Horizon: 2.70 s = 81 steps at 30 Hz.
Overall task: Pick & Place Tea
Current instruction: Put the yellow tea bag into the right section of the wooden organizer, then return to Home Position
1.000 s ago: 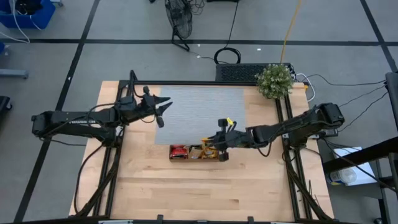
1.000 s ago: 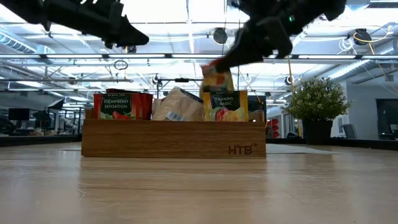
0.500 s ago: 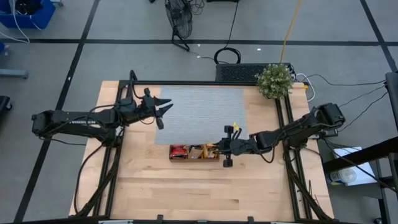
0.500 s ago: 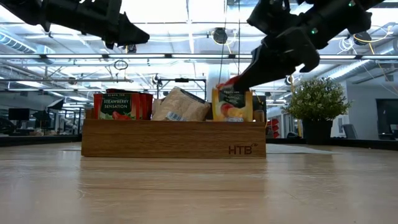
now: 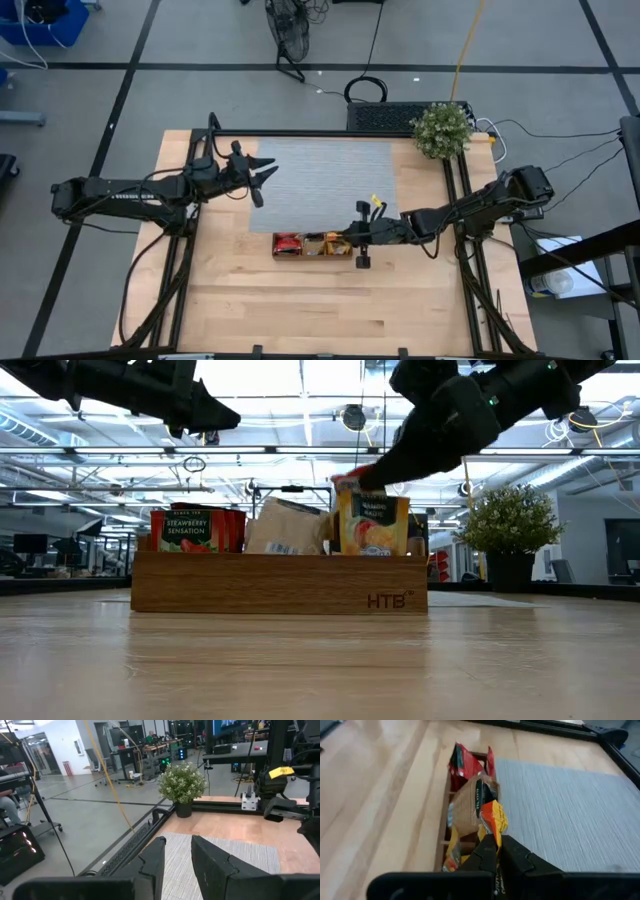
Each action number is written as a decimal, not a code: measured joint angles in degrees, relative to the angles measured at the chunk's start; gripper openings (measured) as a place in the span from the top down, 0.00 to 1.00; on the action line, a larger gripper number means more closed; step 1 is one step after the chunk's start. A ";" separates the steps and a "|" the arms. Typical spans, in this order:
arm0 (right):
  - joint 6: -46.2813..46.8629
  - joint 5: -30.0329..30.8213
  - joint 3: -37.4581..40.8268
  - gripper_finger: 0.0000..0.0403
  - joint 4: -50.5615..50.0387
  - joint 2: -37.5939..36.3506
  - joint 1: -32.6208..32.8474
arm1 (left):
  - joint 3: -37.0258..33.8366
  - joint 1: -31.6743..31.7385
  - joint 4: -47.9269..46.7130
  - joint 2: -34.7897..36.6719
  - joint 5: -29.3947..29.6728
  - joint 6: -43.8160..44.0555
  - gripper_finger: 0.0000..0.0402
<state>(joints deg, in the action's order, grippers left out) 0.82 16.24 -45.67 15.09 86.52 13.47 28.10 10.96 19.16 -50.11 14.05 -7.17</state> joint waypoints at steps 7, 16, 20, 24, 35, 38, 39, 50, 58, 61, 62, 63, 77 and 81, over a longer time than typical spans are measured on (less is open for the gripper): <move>4.03 -3.29 -0.02 1.00 -3.54 0.31 -0.29 | 0.00 0.00 -0.04 0.00 0.04 -0.01 0.75; 7.07 -4.09 6.24 1.00 4.60 0.72 -2.48 | 0.00 0.00 -0.06 0.00 0.08 -0.03 0.75; 7.11 -7.38 7.41 0.99 6.80 0.72 -2.67 | 0.00 0.00 -0.02 0.00 0.83 -0.05 0.75; 7.10 -7.48 7.43 0.99 6.61 0.72 -2.64 | 0.00 0.04 -0.02 0.00 2.18 -0.07 0.75; 4.87 -4.22 7.43 0.85 6.98 0.71 -2.69 | 0.02 0.04 -0.04 0.00 2.51 -0.07 0.75; 6.06 -4.33 7.43 0.76 6.84 -0.41 -2.64 | 0.02 0.04 -0.04 0.00 2.51 -0.05 0.75; 6.25 -4.32 7.43 0.73 6.95 -1.03 -2.64 | 0.02 0.04 -0.04 0.00 2.51 -0.05 0.75; 7.46 -4.37 7.43 0.59 -12.54 -27.33 -2.14 | 0.11 -1.77 -13.38 7.91 2.53 1.17 0.75; -0.23 -4.01 19.73 0.60 -15.20 -56.37 -2.56 | -4.18 -3.79 -25.66 23.83 -4.12 4.13 0.75; -3.09 -4.28 26.49 0.60 -12.35 -64.85 -3.06 | -11.45 -4.83 -21.99 29.69 -5.86 5.55 0.75; -3.75 -4.33 28.49 0.59 -11.38 -67.50 -3.05 | -14.11 -5.16 -20.51 31.49 -6.33 6.29 0.75; -4.30 -4.42 30.21 0.59 -10.63 -69.82 -3.02 | -16.51 -5.46 -18.72 33.25 -6.82 6.93 0.75; -6.71 -6.00 38.88 0.60 -15.31 -86.40 -2.93 | -25.67 -9.42 -21.03 49.92 -11.44 6.40 0.75; -8.21 -7.19 38.96 0.59 -17.12 -86.31 -2.94 | -25.73 -9.71 -21.47 49.68 -11.25 6.40 0.75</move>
<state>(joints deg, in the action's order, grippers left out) -7.40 9.05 -6.71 -2.02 0.21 10.53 2.37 1.25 -2.31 -0.43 2.80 -0.78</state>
